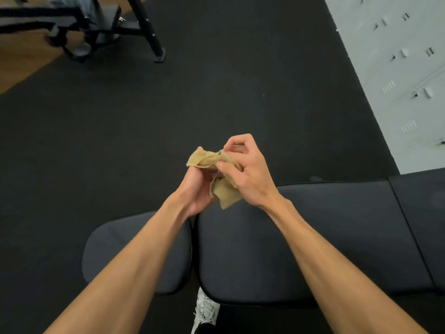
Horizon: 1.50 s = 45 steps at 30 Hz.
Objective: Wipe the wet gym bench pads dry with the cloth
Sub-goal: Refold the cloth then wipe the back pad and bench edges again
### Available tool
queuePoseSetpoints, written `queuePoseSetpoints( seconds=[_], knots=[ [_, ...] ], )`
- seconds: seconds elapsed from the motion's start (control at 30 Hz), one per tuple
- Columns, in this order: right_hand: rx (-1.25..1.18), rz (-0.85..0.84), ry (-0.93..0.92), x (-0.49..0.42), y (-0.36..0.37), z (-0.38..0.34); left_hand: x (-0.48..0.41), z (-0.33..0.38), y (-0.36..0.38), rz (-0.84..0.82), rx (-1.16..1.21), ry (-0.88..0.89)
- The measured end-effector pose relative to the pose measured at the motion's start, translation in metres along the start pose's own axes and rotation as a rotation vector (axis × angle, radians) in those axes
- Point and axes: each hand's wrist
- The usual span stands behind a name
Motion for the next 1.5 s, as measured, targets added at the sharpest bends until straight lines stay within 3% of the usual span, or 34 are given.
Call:
queuePoseSetpoints(
  seconds=[0.1,0.2,0.27,0.33,0.43,0.63,0.83,1.03,1.27,1.5],
  knots=[
    [0.200,-0.040,-0.093,-0.004,-0.021,0.007,-0.027,0.041,0.014,-0.150,0.094,-0.074],
    [0.198,0.000,-0.111,-0.009,-0.040,0.011,-0.048,0.067,0.029,-0.294,-0.035,-0.128],
    [0.040,0.176,-0.093,-0.013,-0.045,0.004,-0.057,0.075,0.042,-0.322,-0.163,-0.110],
    [-0.063,0.489,-0.022,-0.023,-0.046,-0.005,-0.066,0.081,0.053,-0.334,-0.218,-0.099],
    [-0.026,0.823,0.152,-0.039,-0.051,-0.007,-0.080,0.084,0.065,-0.310,-0.262,-0.074],
    [-0.109,0.961,0.451,-0.023,-0.057,-0.006,-0.085,0.102,0.090,-0.354,-0.436,-0.007],
    [-0.345,1.205,0.553,0.027,-0.069,-0.028,-0.065,0.091,0.152,-0.463,-0.670,0.143],
    [-0.620,1.341,0.470,0.090,-0.120,-0.045,-0.043,0.056,0.233,-0.474,-0.850,0.304],
    [-0.883,1.369,0.273,0.140,-0.193,-0.046,-0.027,0.026,0.334,-0.545,-0.829,0.442],
    [-0.909,1.503,0.032,0.152,-0.258,-0.061,-0.014,0.020,0.436,-0.485,-0.810,0.655]
  ],
)
Point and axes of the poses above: each hand's wrist, its own x-axis away from the middle knuckle, its own y-axis out of the palm, z = x × y, and after that the axes turned 9 degrees about -x, right-handed
